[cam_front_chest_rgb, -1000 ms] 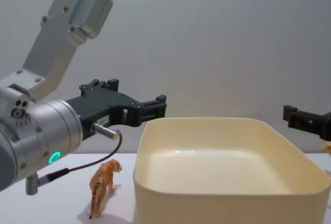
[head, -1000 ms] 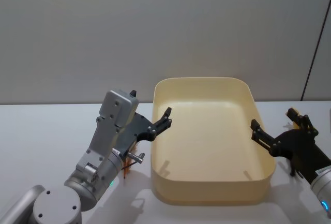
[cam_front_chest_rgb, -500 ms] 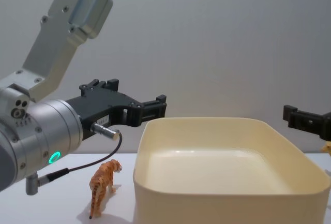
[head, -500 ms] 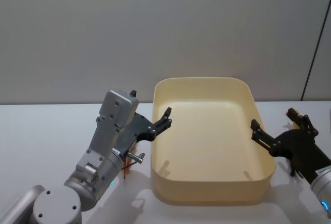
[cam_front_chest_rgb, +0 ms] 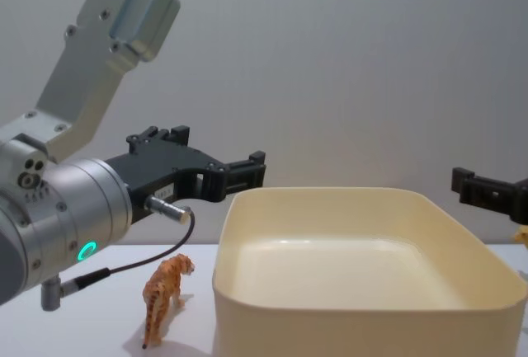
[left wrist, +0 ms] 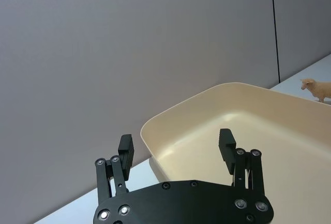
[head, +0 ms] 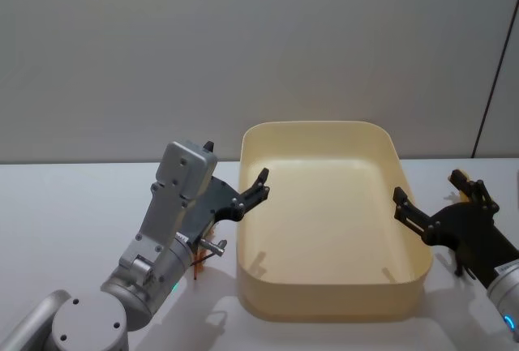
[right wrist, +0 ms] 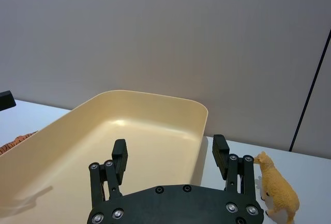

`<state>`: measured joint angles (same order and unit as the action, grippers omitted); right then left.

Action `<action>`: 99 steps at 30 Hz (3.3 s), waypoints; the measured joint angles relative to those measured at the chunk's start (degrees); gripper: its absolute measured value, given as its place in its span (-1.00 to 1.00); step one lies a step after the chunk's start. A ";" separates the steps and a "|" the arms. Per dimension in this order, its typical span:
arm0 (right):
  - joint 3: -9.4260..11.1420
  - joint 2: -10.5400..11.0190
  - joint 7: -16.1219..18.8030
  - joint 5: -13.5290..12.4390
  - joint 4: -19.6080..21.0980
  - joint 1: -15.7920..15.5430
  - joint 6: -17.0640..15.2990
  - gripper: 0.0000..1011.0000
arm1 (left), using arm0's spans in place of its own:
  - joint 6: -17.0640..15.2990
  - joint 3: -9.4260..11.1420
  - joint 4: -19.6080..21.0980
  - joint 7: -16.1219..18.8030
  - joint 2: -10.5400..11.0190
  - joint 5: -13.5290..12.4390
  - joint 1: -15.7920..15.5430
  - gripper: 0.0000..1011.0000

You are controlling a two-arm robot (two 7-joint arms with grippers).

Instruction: Pick up the toy alternately with two hands and place it into the central storage box.

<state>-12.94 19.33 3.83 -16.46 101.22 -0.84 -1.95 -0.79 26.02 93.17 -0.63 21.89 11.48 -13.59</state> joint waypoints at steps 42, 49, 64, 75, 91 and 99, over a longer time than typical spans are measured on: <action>0.20 0.73 -1.39 0.06 2.38 -1.86 -0.76 0.98 | 0.00 0.00 0.00 0.00 0.00 0.00 0.00 0.98; 1.04 2.31 -4.13 -0.17 4.92 -4.65 -1.86 0.98 | 0.00 0.00 0.00 0.00 0.00 0.00 0.00 0.98; 4.52 6.13 -10.10 -3.16 7.34 -9.80 -3.62 0.98 | 0.00 0.00 0.00 0.00 0.00 0.00 0.00 0.98; 4.57 4.77 -8.07 -4.03 3.08 -6.78 -6.23 0.98 | 0.00 0.00 0.00 0.00 0.00 0.00 0.00 0.98; 2.99 0.19 -6.30 -3.25 -6.34 0.23 -9.55 0.98 | 0.00 0.00 0.00 0.00 0.00 0.00 0.00 0.98; 2.22 -1.71 -5.96 -2.07 -10.14 2.94 -10.75 0.98 | 0.00 0.00 0.00 0.00 0.00 0.00 0.00 0.98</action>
<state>-10.72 17.62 -2.13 -18.53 91.09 2.10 -12.70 -0.79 26.02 93.17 -0.63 21.90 11.48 -13.59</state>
